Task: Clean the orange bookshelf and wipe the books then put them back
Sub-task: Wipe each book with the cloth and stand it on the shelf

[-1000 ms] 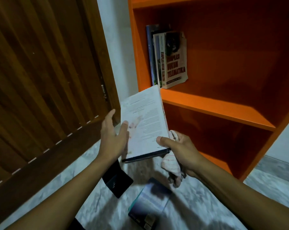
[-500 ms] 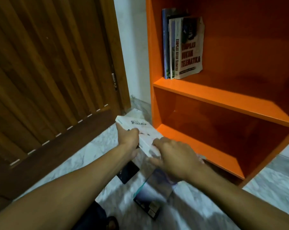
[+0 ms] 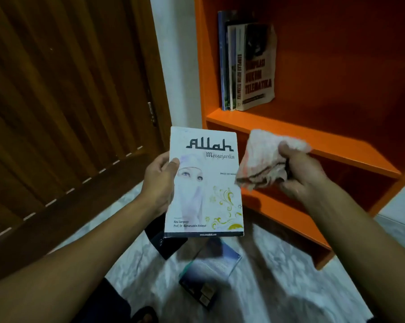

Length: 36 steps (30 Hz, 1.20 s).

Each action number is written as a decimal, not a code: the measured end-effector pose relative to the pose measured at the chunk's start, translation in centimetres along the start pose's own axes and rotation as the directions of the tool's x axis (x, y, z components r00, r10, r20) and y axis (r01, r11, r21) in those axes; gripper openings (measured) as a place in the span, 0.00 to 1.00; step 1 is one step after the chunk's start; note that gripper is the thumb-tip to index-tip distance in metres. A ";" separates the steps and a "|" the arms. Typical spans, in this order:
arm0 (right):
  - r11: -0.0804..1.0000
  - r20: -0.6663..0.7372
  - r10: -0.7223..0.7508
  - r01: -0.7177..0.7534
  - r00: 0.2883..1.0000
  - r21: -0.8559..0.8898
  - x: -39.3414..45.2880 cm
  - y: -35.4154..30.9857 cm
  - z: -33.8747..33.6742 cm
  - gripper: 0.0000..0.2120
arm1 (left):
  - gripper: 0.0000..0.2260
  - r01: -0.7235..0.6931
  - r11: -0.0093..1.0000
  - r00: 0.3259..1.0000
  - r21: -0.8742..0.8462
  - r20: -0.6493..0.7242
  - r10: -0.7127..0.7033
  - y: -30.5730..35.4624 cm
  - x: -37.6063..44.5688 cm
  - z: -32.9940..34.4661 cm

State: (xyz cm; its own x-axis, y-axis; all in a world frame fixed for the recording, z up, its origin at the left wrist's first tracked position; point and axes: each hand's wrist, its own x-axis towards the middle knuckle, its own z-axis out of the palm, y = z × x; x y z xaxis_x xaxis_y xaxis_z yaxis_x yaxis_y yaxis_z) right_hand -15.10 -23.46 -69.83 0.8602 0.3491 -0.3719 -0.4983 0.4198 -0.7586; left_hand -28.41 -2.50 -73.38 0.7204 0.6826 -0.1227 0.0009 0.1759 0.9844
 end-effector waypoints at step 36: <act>0.489 0.677 -0.088 0.624 0.730 -0.610 -2.9 9.9 -0.6 0.08 | 0.10 -0.069 0.997 0.970 0.023 -0.234 0.073 0.8 1.5 -4.4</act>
State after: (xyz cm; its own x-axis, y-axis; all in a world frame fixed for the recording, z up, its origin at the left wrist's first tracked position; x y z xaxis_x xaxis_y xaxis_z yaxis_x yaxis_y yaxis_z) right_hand -22.42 -20.83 -76.58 0.5984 0.7856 0.1575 0.3594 -0.0876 -0.9291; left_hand -30.39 1.76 -73.31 0.5364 0.8405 -0.0770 -0.0332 0.1122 0.9931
